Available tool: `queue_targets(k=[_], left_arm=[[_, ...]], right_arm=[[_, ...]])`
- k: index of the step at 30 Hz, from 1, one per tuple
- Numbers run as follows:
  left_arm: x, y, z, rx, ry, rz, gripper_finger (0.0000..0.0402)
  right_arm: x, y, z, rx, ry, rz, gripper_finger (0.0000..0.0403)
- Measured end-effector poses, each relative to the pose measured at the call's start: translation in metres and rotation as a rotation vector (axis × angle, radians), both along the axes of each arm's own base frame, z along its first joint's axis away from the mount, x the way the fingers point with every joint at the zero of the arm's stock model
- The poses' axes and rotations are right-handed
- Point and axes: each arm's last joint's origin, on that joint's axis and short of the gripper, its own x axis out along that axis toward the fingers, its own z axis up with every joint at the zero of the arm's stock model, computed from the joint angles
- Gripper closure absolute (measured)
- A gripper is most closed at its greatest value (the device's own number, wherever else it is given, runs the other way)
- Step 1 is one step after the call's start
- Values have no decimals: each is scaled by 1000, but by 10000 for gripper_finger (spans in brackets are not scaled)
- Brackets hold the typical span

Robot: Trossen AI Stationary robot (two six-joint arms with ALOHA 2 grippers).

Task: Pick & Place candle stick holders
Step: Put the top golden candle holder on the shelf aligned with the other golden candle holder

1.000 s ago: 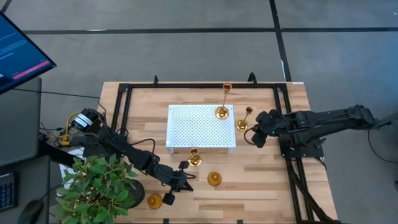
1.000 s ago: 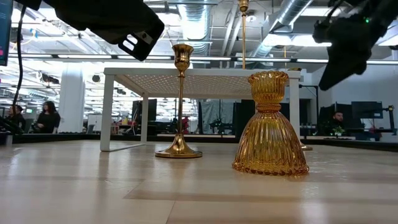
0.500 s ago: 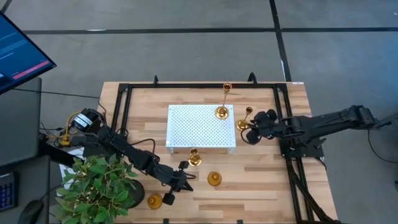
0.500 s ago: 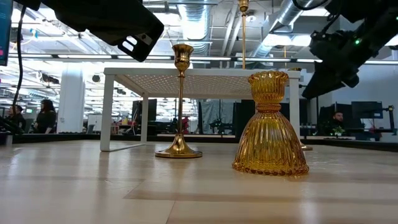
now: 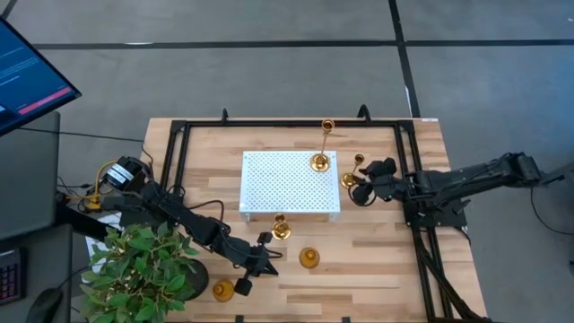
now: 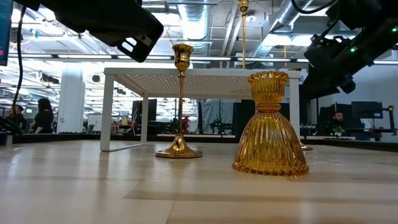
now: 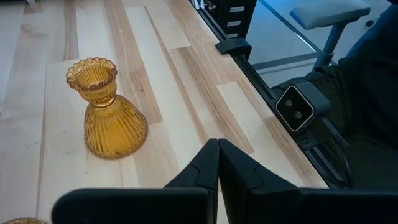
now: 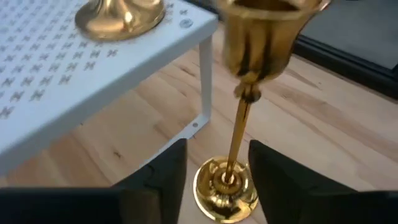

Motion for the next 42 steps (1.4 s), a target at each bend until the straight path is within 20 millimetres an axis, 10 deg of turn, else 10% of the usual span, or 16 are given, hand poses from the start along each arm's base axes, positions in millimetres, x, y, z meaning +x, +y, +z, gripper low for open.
queue_targets(k=[13,31,42], left_arm=[[0,0,0,0,0,0,394],[0,0,0,0,1,0,394],[0,0,0,0,1,0,394]], right_arm=[[17,-15,0,-69,-30,-50,192],[19,-17,-5,-84,22,-48,388],[11,-9,15,-99,37,13,397]])
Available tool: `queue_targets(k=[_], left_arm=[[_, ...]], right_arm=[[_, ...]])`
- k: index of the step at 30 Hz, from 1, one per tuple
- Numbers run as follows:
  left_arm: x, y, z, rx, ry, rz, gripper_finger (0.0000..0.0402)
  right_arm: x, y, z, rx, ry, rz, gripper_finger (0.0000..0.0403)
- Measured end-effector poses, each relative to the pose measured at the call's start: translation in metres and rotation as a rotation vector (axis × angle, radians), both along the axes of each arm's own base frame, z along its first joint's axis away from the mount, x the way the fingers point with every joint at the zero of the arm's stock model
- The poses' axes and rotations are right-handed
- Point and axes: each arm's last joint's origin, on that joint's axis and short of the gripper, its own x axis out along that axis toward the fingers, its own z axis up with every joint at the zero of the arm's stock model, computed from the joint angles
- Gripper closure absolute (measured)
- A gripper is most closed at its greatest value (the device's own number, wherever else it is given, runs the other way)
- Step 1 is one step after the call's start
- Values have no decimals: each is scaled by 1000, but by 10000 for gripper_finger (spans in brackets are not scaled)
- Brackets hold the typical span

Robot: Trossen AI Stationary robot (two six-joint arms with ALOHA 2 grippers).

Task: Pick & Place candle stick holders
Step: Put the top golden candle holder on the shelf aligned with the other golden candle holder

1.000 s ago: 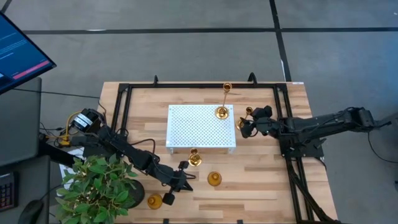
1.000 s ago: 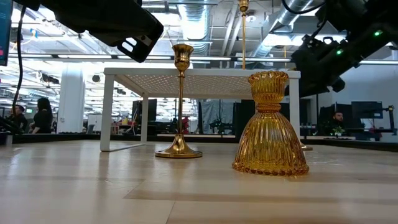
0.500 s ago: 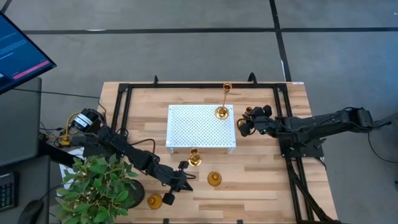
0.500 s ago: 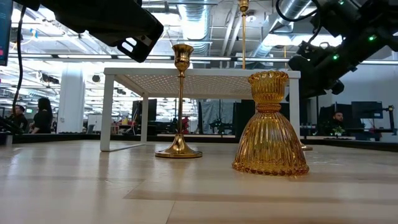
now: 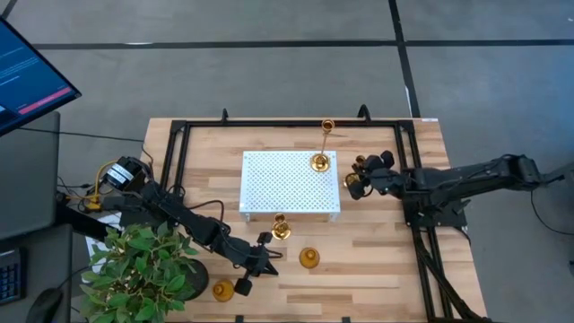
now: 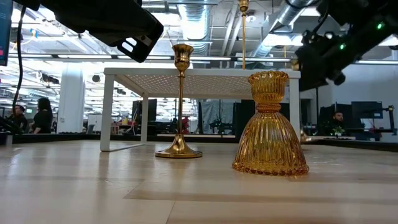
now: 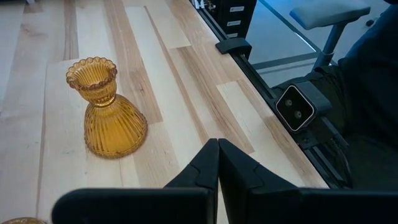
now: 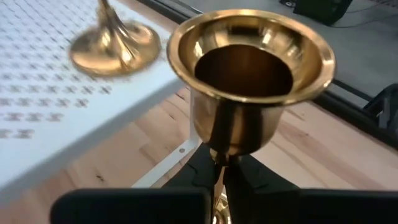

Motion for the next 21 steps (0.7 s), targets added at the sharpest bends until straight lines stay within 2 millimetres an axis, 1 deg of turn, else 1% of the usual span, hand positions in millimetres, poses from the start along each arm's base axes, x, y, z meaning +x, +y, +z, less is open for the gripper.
queue_targets(k=[13,21], left_arm=[[0,0,0,0,0,0,394],[0,0,0,0,0,0,394]], right_arm=[[-14,9,70,-1,-25,59,399],[-12,18,110,-26,-84,147,400]])
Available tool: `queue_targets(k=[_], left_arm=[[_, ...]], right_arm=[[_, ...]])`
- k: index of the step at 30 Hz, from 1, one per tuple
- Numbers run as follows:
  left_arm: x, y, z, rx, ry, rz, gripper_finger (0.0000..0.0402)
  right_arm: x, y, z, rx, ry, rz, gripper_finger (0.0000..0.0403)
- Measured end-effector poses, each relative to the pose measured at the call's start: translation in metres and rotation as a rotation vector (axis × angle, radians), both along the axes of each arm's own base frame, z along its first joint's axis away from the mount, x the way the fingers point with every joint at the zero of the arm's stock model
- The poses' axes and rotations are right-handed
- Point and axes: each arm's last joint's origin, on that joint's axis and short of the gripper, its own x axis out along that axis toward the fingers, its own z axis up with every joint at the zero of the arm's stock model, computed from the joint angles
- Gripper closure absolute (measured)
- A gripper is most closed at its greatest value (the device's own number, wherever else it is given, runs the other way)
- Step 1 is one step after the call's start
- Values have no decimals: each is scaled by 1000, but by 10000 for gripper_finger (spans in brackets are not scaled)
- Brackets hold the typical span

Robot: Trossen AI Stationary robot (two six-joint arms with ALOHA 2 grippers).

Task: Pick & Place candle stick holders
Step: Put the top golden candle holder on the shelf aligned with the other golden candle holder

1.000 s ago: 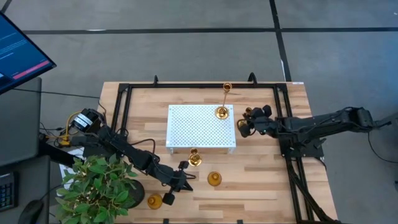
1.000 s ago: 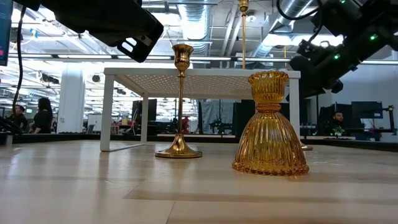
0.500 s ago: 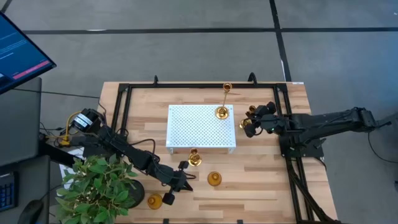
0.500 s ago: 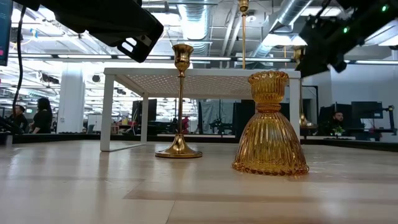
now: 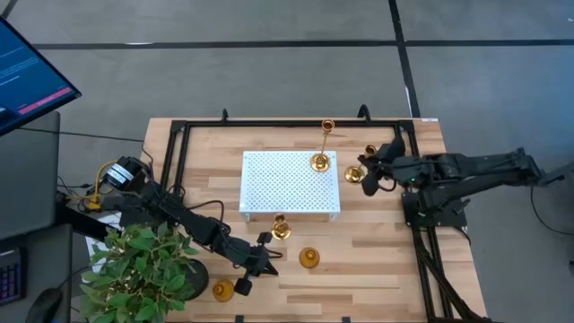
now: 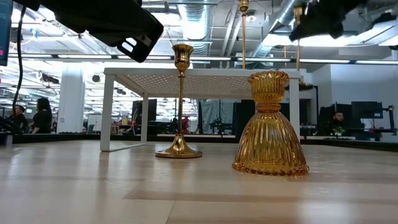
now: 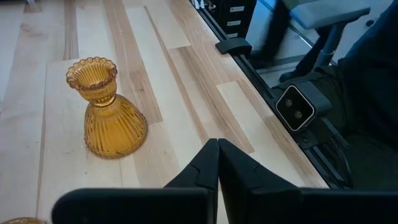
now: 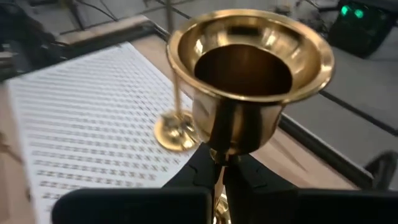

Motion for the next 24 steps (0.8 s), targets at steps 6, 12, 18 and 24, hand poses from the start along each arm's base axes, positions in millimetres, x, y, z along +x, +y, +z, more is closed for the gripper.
queue_targets(k=[6,12,18,24], left_arm=[[0,0,0,0,0,0,394],[0,0,0,0,0,0,394],[0,0,0,0,0,0,394],[0,0,0,0,0,0,394]], right_arm=[[12,8,22,-26,-24,58,400],[36,16,25,-57,5,101,401],[61,23,15,-35,17,166,401],[69,21,16,11,-18,238,401]])
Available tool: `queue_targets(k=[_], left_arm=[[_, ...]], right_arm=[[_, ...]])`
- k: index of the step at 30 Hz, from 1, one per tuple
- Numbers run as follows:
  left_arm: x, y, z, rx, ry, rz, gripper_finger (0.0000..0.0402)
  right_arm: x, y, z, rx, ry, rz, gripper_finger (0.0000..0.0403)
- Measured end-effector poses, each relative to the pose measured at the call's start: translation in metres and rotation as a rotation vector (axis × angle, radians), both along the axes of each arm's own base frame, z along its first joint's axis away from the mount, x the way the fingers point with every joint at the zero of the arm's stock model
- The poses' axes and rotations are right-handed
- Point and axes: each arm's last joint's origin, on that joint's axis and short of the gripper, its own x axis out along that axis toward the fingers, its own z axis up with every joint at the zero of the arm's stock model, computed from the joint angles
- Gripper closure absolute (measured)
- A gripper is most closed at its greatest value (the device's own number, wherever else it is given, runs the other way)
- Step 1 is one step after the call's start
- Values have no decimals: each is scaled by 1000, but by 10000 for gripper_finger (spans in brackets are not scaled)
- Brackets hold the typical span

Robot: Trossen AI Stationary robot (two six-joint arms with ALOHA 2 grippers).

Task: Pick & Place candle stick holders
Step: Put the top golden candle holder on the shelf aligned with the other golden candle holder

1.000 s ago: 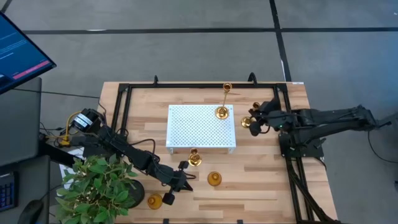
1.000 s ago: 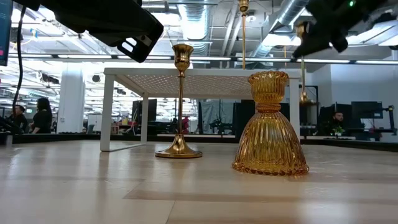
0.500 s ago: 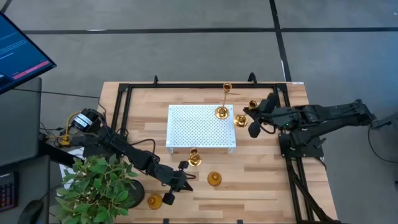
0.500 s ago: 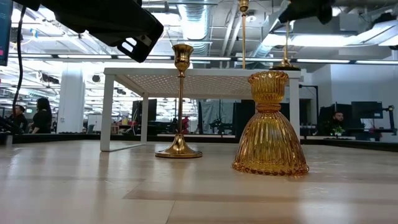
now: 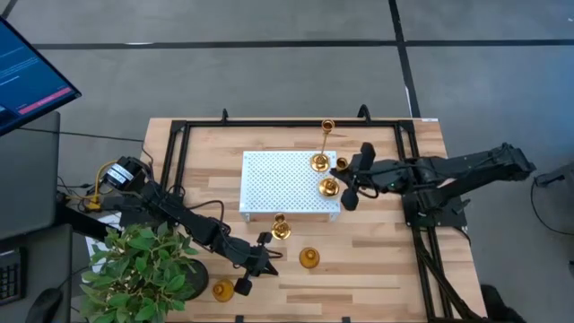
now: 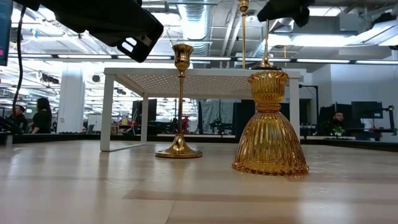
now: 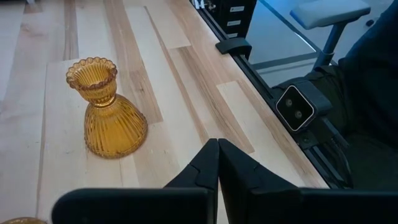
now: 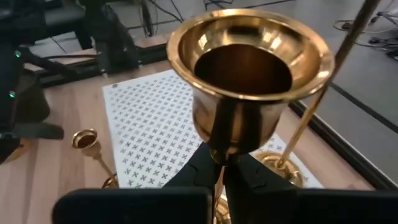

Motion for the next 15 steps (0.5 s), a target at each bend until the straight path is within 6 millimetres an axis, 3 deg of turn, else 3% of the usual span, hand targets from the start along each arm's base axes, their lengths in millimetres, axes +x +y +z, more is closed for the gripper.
queue_targets(k=[9,15], left_arm=[[0,0,0,0,0,0,394],[0,0,0,0,0,0,394]], right_arm=[[2,-10,0,18,0,-16,401],[15,-14,-6,43,4,6,401]])
